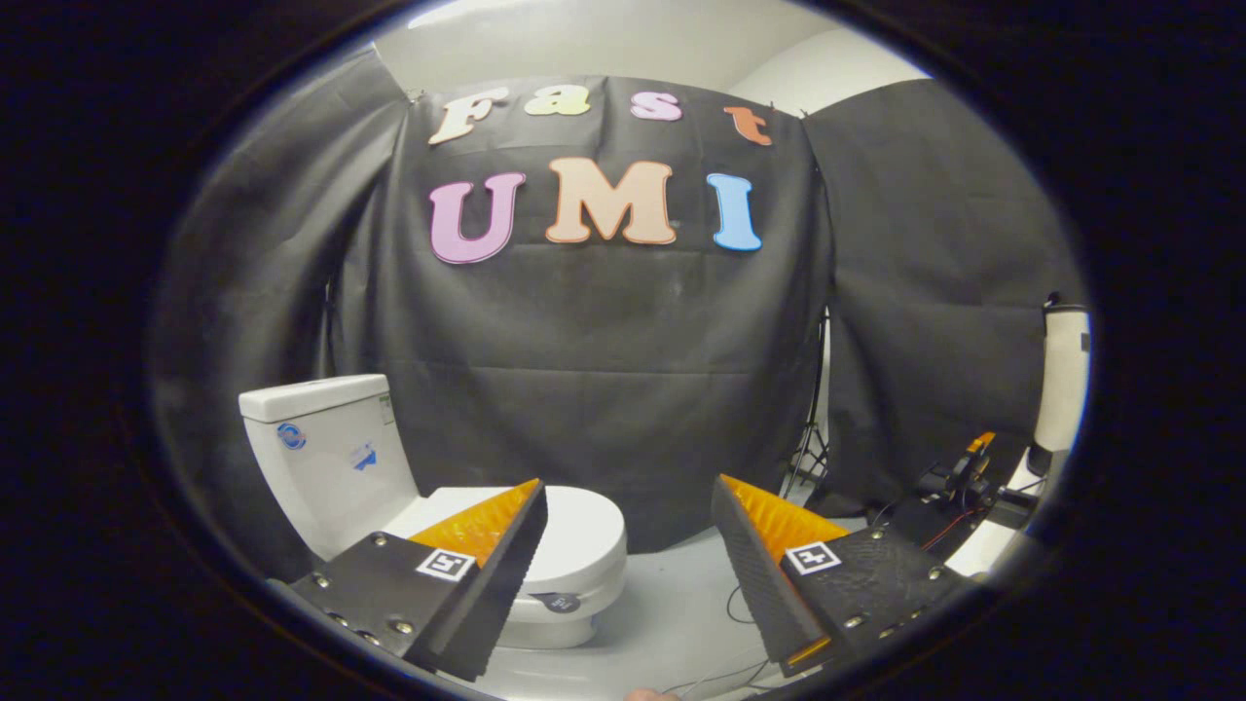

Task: Open the toilet lid.

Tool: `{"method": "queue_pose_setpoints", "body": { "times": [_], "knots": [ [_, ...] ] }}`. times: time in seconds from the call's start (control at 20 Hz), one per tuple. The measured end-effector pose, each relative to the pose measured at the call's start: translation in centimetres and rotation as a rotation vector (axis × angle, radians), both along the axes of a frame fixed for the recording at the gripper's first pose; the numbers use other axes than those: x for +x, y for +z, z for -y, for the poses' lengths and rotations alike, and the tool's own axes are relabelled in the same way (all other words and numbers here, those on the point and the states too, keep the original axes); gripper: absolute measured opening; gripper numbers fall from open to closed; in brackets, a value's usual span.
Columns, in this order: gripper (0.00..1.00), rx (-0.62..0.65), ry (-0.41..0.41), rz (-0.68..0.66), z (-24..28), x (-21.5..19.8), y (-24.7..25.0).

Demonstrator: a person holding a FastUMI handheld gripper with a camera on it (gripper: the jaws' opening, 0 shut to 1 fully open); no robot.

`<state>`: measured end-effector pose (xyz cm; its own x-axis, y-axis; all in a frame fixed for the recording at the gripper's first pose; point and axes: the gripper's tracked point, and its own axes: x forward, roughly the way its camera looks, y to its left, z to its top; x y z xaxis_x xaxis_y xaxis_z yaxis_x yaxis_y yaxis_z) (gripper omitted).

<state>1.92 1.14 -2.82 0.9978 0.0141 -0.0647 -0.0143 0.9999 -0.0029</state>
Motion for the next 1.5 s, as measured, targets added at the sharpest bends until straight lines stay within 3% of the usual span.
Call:
{"method": "queue_pose_setpoints", "body": {
  "times": [0.4, 0.7, 1.0, 1.3, 1.5],
  "knots": [
    [1.0, 0.071, -0.027, -0.213, -3.4, 5.7, -8.8],
    [1.0, 0.045, -0.021, -0.401, -6.3, 6.5, -18.0],
    [1.0, 0.068, -0.011, -0.512, -7.0, 7.0, -23.0],
    [0.98, 0.185, 0.018, -0.61, -7.1, 7.7, -26.2],
    [0.97, 0.415, -0.001, -0.65, -7.4, 7.9, -27.5]
  ]
}}
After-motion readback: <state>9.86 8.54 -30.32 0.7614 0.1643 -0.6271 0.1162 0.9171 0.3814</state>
